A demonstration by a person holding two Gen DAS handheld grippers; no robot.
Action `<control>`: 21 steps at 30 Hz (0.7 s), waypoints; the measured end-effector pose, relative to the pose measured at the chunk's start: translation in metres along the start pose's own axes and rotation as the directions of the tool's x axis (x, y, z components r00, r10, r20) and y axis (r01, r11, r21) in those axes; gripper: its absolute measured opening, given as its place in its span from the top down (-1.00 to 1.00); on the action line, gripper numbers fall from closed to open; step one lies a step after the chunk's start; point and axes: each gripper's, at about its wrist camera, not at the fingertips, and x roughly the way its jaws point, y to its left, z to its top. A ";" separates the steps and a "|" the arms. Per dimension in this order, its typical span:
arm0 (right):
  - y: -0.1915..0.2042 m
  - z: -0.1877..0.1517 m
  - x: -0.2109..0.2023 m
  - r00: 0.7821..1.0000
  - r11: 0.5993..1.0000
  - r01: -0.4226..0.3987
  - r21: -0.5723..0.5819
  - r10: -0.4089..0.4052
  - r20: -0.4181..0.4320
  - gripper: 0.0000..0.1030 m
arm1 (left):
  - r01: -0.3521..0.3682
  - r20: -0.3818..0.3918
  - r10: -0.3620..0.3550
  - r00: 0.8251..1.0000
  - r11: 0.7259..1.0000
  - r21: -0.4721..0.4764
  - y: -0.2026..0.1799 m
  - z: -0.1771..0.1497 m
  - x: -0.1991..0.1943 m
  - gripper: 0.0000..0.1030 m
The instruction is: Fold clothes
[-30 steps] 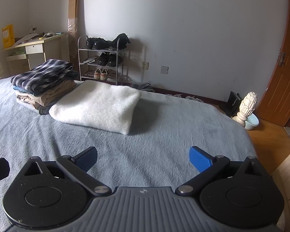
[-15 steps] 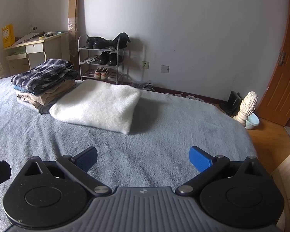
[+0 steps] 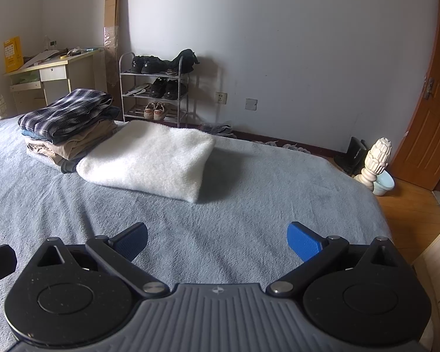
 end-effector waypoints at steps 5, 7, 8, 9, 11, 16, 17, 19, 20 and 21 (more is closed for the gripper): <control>0.001 0.000 -0.002 1.000 1.000 -0.001 -0.002 0.001 0.003 -1.00 | 0.000 0.000 0.000 1.000 1.000 -0.001 0.001 0.000 -0.001 -1.00; 0.000 0.000 -0.002 1.000 1.000 0.000 0.000 0.000 0.004 -1.00 | -0.002 -0.001 0.002 1.000 1.000 0.000 0.001 0.000 -0.001 -1.00; 0.000 0.000 -0.002 1.000 1.000 0.000 0.001 0.000 0.004 -1.00 | -0.003 -0.002 0.003 1.000 1.000 0.000 0.001 0.000 -0.001 -1.00; 0.000 -0.001 -0.002 1.000 1.000 -0.001 0.002 0.001 0.002 -1.00 | -0.005 -0.002 0.005 1.000 1.000 -0.001 0.001 0.000 -0.001 -1.00; 0.000 -0.001 -0.002 1.000 1.000 -0.004 0.001 0.004 -0.001 -1.00 | -0.004 -0.003 0.004 1.000 1.000 -0.005 0.001 0.001 -0.001 -1.00; 0.001 -0.001 -0.003 1.000 1.000 -0.005 -0.006 0.005 0.003 -1.00 | -0.002 -0.002 0.002 1.000 1.000 -0.004 0.001 0.000 -0.002 -1.00; 0.001 -0.001 -0.003 1.000 1.000 -0.005 -0.005 0.005 0.002 -1.00 | -0.003 -0.002 0.003 1.000 1.000 -0.003 0.001 0.000 -0.002 -1.00; 0.001 -0.001 -0.003 1.000 1.000 -0.005 -0.002 0.005 0.001 -1.00 | -0.003 -0.003 0.003 1.000 1.000 -0.006 0.001 0.000 -0.002 -1.00; 0.001 -0.001 -0.003 1.000 1.000 -0.005 -0.002 0.005 0.001 -1.00 | -0.004 -0.003 0.003 1.000 1.000 -0.006 0.001 0.000 -0.002 -1.00; 0.001 -0.001 -0.003 1.000 1.000 -0.005 -0.002 0.005 0.001 -1.00 | -0.004 -0.004 0.004 1.000 1.000 -0.007 0.001 0.000 -0.002 -1.00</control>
